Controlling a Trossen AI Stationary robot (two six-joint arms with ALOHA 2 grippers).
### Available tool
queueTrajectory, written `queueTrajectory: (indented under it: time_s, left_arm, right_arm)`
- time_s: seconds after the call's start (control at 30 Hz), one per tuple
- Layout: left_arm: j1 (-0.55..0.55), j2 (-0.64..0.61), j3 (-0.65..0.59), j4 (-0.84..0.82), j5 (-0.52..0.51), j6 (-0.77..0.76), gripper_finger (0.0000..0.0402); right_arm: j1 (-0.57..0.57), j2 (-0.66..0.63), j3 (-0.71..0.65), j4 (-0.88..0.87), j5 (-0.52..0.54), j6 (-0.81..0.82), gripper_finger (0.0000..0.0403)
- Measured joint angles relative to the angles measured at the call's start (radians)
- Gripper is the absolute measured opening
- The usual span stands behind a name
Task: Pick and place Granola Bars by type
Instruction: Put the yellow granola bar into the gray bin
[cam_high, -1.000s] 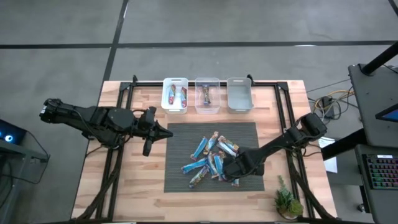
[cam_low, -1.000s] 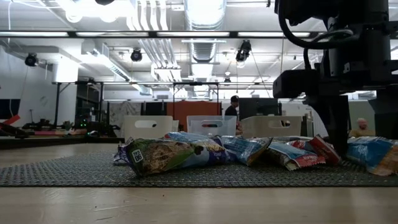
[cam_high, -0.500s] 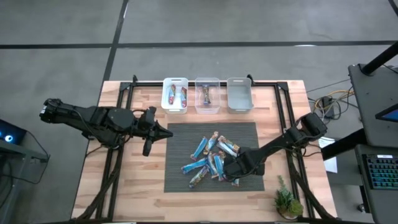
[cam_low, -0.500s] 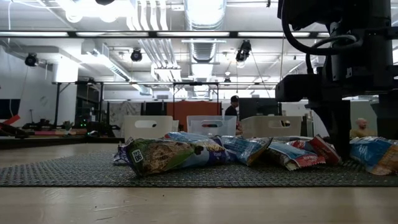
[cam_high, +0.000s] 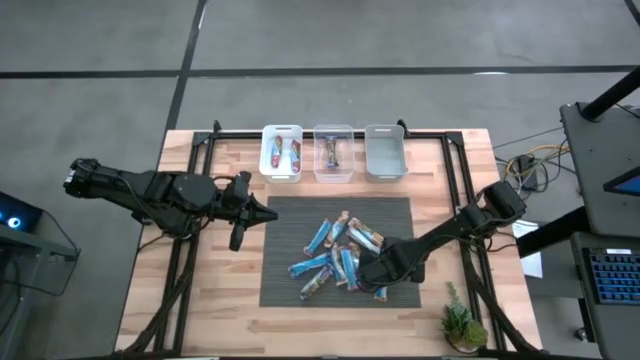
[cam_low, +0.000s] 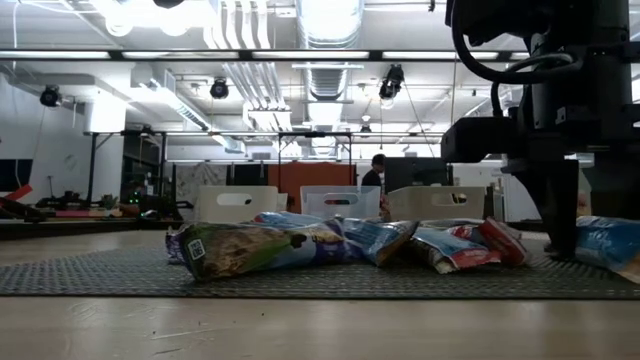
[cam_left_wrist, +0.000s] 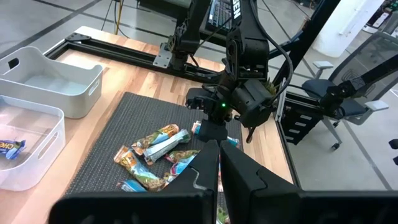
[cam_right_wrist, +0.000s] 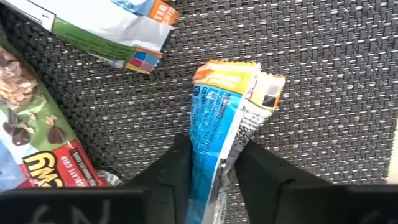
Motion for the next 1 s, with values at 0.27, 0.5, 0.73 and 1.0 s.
queueTrajectory:
  time_s: [0.27, 0.5, 0.73, 1.0]
  left_arm:
    - [0.000, 0.000, 0.000, 0.000, 0.000, -0.002, 0.0000]
    - [0.000, 0.000, 0.008, 0.000, 0.000, -0.002, 0.0000]
    - [0.000, -0.002, 0.010, 0.001, 0.000, -0.002, 0.0000]
    - [0.000, -0.002, 0.009, 0.000, 0.000, 0.005, 0.0000]
  right_arm:
    - [0.002, -0.011, 0.001, -0.014, 0.002, -0.011, 0.0065]
    - [0.002, -0.031, 0.010, -0.058, -0.007, -0.049, 0.0063]
    - [0.002, -0.074, 0.060, -0.186, 0.008, -0.102, 0.0063]
    - [-0.005, -0.152, 0.088, -0.194, 0.153, -0.180, 0.0063]
